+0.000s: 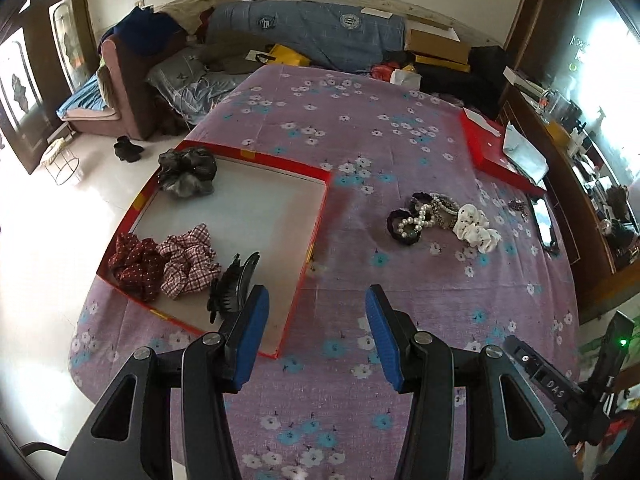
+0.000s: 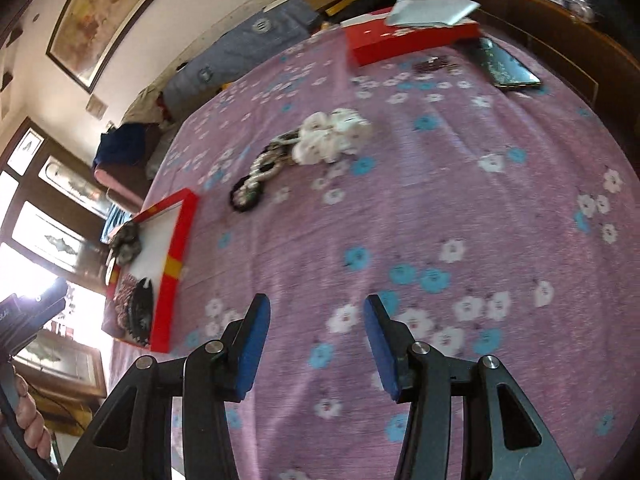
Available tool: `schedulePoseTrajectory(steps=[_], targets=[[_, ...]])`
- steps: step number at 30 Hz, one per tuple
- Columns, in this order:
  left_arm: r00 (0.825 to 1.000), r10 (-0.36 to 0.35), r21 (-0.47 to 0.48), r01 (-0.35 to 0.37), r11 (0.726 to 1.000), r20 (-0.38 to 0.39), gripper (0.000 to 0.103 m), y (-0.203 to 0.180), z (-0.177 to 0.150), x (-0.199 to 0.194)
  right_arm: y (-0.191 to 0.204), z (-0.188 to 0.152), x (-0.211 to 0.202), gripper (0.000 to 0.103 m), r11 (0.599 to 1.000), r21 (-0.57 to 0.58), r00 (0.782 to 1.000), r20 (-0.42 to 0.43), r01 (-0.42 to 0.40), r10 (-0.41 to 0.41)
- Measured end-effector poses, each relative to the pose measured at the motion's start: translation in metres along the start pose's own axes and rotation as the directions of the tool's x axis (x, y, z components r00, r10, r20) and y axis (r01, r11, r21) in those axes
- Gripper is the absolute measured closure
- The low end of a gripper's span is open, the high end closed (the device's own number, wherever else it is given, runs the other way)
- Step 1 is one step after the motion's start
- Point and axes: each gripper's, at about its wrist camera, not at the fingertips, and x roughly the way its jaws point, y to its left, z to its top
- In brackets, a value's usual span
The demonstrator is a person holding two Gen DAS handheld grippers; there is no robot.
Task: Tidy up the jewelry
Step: 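Move both open tools back toward the bracelets and white scrunchie, then grasp the pearl bracelet with the left tool while the right tool grasps the white dotted scrunchie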
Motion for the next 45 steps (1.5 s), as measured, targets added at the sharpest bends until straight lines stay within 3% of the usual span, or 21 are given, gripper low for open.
schedulePoseTrajectory(steps=[4,11,22,31,33,35,36,37,38,39,45], targets=[[1.0,0.016,-0.002,-0.016,1.0,-0.026,0.054,-0.002,0.004,0.013,-0.019,0.003,0.002,0.051,0.999,0.026,1.0,-0.014,0.021,-0.021],[0.995,-0.044,0.02,0.046,0.999,-0.089,0.054,-0.027,0.021,0.049,-0.03,0.022,0.02,0.051,0.999,0.033,0.999,-0.034,0.026,-0.024],[0.965,-0.183,0.157,0.214,0.964,-0.189,0.058,-0.11,0.073,0.17,-0.039,0.09,0.053,0.051,0.992,0.128,1.0,0.0,0.012,-0.013],[0.947,-0.203,0.205,0.257,0.945,-0.251,0.058,-0.139,0.1,0.235,-0.033,0.14,0.094,0.051,0.984,0.18,1.0,-0.007,-0.006,0.007],[0.944,-0.196,0.238,0.261,0.935,-0.266,0.069,-0.147,0.1,0.241,-0.032,0.145,0.106,0.051,0.982,0.187,1.0,-0.021,0.005,-0.001],[0.932,-0.199,0.254,0.28,0.926,-0.302,0.094,-0.154,0.097,0.247,-0.032,0.147,0.116,0.051,0.98,0.197,0.999,-0.037,0.011,-0.004],[0.93,-0.197,0.262,0.283,0.923,-0.312,0.094,-0.156,0.095,0.248,-0.032,0.147,0.121,0.051,0.98,0.2,0.999,-0.044,0.01,-0.001],[0.93,-0.196,0.273,0.285,0.919,-0.31,0.094,-0.158,0.093,0.246,-0.031,0.146,0.123,0.063,0.98,0.199,0.998,-0.055,0.009,0.002],[0.93,-0.198,0.277,0.287,0.917,-0.309,0.094,-0.159,0.091,0.244,-0.031,0.146,0.126,0.088,0.981,0.196,0.998,-0.059,0.003,0.008],[0.924,-0.212,0.27,0.303,0.914,-0.32,0.094,-0.159,0.09,0.241,-0.029,0.146,0.127,0.094,0.982,0.188,0.997,-0.07,-0.006,0.02],[0.855,-0.344,0.205,0.444,0.873,-0.388,0.094,-0.148,0.063,0.199,-0.021,0.124,0.105,0.095,0.994,0.106,0.996,-0.088,0.007,0.003]])
